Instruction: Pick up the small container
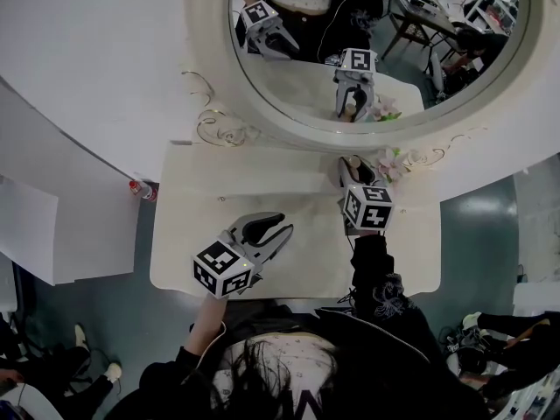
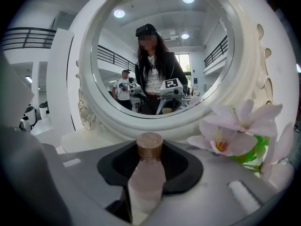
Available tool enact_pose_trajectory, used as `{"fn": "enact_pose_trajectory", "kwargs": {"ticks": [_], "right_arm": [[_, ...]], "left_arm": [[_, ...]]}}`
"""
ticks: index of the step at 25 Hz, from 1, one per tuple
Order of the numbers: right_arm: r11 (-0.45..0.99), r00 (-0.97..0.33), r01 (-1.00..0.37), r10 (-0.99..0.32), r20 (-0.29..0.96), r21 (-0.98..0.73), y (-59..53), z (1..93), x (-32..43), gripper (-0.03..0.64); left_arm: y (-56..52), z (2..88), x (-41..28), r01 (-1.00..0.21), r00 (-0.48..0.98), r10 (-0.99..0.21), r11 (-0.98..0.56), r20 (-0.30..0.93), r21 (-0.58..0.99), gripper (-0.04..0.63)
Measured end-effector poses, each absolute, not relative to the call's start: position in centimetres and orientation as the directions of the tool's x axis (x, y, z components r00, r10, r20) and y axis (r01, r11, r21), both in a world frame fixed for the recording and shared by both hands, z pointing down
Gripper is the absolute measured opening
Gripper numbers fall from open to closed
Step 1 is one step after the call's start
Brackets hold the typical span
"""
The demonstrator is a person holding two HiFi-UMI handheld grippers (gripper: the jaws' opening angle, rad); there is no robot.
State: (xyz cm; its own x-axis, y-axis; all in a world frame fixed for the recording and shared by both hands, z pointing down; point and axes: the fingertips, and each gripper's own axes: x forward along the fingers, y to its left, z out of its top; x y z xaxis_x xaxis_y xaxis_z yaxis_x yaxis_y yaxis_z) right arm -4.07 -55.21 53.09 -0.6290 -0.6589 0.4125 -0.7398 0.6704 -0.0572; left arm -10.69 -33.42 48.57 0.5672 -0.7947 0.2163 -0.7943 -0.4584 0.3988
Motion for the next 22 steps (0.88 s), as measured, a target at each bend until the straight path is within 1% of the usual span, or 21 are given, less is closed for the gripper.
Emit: {"fn": "enact_pose_trajectory", "kwargs": {"ticks": [5, 13, 22], "right_arm": [[0.675, -0.636, -0.734, -0.646, 0.423, -0.072, -54.4, 52.9, -4.1, 0.144], [0.7, -0.673, -0.706, -0.618, 0.406, -0.107, -51.7, 50.5, -4.3, 0.143], [0.76, -0.735, -0.64, -0.566, 0.373, -0.109, -46.7, 46.7, -4.4, 0.143]], "left_arm": [[-33.4, 48.5, -10.9, -0.799, 0.56, -0.799, -0.451, 0.219, 0.398, 0.091], [-33.3, 48.8, -10.6, -0.795, 0.568, -0.792, -0.459, 0.222, 0.397, 0.091], [-32.9, 49.6, -9.2, -0.784, 0.587, -0.776, -0.477, 0.229, 0.397, 0.092]]}}
